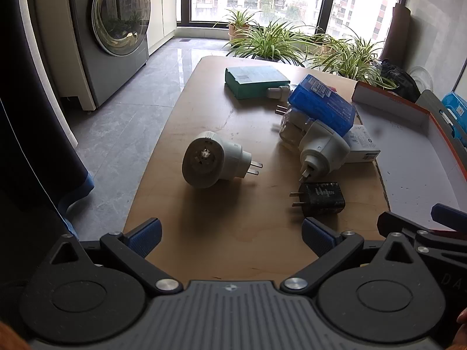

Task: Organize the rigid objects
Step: 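Move left tool toward white round adapter while right tool approaches black charger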

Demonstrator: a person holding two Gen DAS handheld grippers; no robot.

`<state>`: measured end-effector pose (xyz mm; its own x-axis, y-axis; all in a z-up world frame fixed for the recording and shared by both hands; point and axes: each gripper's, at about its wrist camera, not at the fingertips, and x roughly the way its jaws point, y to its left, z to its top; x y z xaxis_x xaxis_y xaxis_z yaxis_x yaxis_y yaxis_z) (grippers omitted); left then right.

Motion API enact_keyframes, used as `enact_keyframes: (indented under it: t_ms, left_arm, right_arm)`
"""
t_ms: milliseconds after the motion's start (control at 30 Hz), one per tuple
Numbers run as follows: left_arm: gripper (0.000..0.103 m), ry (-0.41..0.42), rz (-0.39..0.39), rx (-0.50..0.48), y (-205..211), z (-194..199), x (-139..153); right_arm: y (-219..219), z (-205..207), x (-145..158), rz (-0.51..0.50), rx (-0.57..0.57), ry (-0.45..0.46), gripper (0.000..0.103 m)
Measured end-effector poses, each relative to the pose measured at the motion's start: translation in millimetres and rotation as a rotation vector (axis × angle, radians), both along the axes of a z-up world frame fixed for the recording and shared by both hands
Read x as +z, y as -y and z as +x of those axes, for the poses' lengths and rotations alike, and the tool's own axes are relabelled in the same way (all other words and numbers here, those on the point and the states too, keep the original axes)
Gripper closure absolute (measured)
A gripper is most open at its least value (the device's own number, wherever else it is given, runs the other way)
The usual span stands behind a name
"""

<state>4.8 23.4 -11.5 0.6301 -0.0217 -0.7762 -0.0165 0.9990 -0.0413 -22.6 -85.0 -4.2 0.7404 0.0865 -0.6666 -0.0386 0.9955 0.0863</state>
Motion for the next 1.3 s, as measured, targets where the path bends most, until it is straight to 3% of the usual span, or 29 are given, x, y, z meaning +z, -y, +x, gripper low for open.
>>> enact_keyframes:
  t_ms: [1300]
  left_arm:
    - [0.0,-0.02,0.006,-0.016,-20,22,-14]
  right_arm:
    - [-21,8,-9,-0.03,-0.009,-0.03,0.001]
